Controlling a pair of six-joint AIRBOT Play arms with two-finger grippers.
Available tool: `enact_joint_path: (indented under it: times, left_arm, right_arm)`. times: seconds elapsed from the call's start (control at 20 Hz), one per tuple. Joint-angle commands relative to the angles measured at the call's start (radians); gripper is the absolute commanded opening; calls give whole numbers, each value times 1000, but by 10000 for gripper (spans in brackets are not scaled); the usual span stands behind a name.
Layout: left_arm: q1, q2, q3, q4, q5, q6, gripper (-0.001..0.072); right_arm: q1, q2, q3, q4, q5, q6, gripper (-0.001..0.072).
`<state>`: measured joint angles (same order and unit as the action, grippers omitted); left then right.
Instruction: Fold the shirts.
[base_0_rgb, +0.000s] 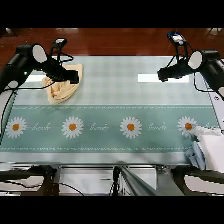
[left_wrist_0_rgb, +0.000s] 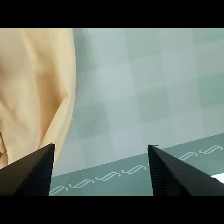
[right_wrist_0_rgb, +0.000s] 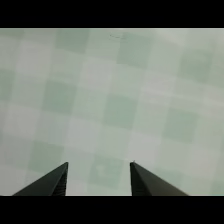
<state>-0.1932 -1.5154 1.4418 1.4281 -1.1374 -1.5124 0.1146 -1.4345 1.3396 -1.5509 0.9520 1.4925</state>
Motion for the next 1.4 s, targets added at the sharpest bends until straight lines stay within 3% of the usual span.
enact_joint_path:
  times: [0.0, 0.8, 1.35]
  left_arm:
    - [0, -1, 1, 0, 0, 0, 711]
    - [-1, -1, 1, 0, 0, 0, 710]
    - [0, -1, 1, 1, 154, 1, 710]
  right_arm:
    - [0, 1, 0, 0, 0, 0, 470]
    - [0, 1, 0, 0, 0, 0, 469]
    - [0, 1, 0, 0, -64, 0, 469]
